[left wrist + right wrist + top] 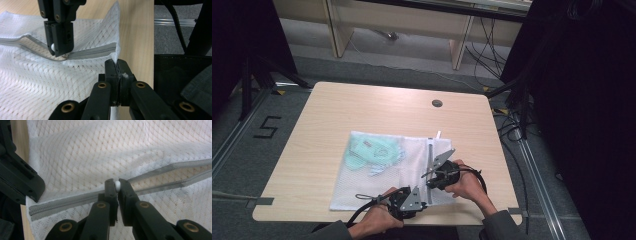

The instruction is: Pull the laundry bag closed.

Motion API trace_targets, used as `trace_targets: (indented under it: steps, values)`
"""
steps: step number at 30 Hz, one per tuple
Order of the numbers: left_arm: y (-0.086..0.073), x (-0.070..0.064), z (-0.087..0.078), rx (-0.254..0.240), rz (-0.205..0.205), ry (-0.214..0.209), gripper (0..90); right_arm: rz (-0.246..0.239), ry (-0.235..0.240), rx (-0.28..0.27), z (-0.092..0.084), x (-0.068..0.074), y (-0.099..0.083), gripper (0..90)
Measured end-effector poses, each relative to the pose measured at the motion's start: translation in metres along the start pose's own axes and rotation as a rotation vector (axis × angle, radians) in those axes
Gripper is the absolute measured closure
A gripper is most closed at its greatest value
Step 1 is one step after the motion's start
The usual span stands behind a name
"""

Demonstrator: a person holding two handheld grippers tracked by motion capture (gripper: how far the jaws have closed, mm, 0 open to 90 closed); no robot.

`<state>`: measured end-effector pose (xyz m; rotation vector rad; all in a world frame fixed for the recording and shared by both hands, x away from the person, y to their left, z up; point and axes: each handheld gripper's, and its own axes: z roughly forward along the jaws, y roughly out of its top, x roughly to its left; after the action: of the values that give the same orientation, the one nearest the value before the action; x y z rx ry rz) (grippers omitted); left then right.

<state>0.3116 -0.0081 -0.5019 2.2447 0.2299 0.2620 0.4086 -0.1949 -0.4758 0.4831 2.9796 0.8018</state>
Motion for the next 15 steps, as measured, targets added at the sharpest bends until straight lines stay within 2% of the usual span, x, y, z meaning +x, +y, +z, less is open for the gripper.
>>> trace_targets:
  steps: [4, 6, 7, 9, 10, 15]
  values:
    - [-0.0005, -0.0013, 0.0008, -0.004, -0.006, -0.007, 88.4, 0.003, -0.004, 0.0, 0.0006, -0.0023, 0.0001, 86.3]
    - [-0.0001, -0.0013, 0.0003, -0.007, -0.009, -0.005, 88.4, 0.03, -0.01, 0.004, -0.0006, -0.002, 0.0002, 86.3]
    - [0.0, 0.0003, -0.0007, 0.007, 0.006, -0.005, 88.4, 0.013, -0.003, -0.001, -0.0006, -0.004, 0.0006, 86.3]
    - [-0.0002, -0.0005, -0.0001, -0.001, -0.002, -0.003, 88.4, 0.005, -0.01, -0.002, -0.0001, -0.0053, 0.0007, 86.4]
    - [-0.0004, -0.0015, 0.0008, -0.01, -0.012, -0.002, 88.4, 0.019, -0.009, 0.001, -0.0003, -0.0054, 0.0006, 86.3]
    - [-0.0003, -0.0009, 0.0, -0.001, -0.006, -0.005, 88.4, 0.007, -0.017, -0.004, -0.0005, -0.0076, 0.0014, 86.3]
